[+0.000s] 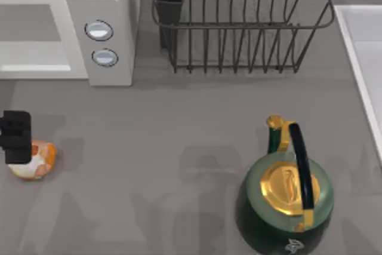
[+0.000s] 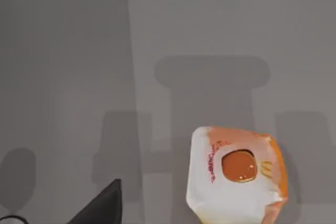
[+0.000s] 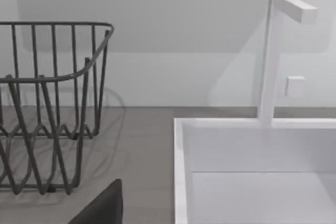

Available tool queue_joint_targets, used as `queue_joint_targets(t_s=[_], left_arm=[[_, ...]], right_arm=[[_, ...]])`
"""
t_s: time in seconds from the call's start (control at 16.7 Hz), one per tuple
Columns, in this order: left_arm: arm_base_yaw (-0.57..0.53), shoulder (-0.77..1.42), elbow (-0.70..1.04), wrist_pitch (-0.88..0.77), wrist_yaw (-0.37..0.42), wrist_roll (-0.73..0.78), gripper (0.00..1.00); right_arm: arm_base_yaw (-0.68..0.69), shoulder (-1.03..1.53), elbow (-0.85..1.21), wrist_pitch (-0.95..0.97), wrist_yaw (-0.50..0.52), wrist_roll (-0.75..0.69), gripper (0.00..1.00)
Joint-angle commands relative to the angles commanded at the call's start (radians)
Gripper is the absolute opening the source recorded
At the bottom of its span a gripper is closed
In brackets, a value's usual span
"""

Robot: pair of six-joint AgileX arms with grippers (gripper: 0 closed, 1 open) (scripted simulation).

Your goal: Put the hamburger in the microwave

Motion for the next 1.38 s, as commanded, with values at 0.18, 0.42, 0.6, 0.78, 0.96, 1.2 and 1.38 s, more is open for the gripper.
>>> queue_joint_targets(t_s=[0.18, 0.42, 0.6, 0.78, 0.96, 1.2, 1.38], left_arm=[[-0.010, 0.276, 0.186, -0.153, 0.000, 0.010, 1.00], [-0.021, 0.596, 0.400, -0.329, 0.000, 0.021, 1.00], [-0.028, 0.783, 0.521, -0.430, 0.000, 0.027, 1.00], [-0.032, 0.892, 0.598, -0.491, 0.000, 0.031, 1.00], [-0.033, 0.916, 0.617, -0.505, 0.000, 0.032, 1.00], [-0.028, 0.912, 0.611, -0.502, 0.000, 0.032, 1.00], [-0.030, 0.905, 0.558, -0.456, -0.001, 0.034, 1.00]], right_arm=[[0.000, 0.000, 0.000, 0.000, 0.000, 0.000, 1.00], [0.000, 0.000, 0.000, 0.000, 0.000, 0.000, 1.00], [0.000, 0.000, 0.000, 0.000, 0.000, 0.000, 1.00], [0.000, 0.000, 0.000, 0.000, 0.000, 0.000, 1.00], [0.000, 0.000, 0.000, 0.000, 0.000, 0.000, 1.00], [0.000, 0.000, 0.000, 0.000, 0.000, 0.000, 1.00], [0.000, 0.000, 0.000, 0.000, 0.000, 0.000, 1.00]])
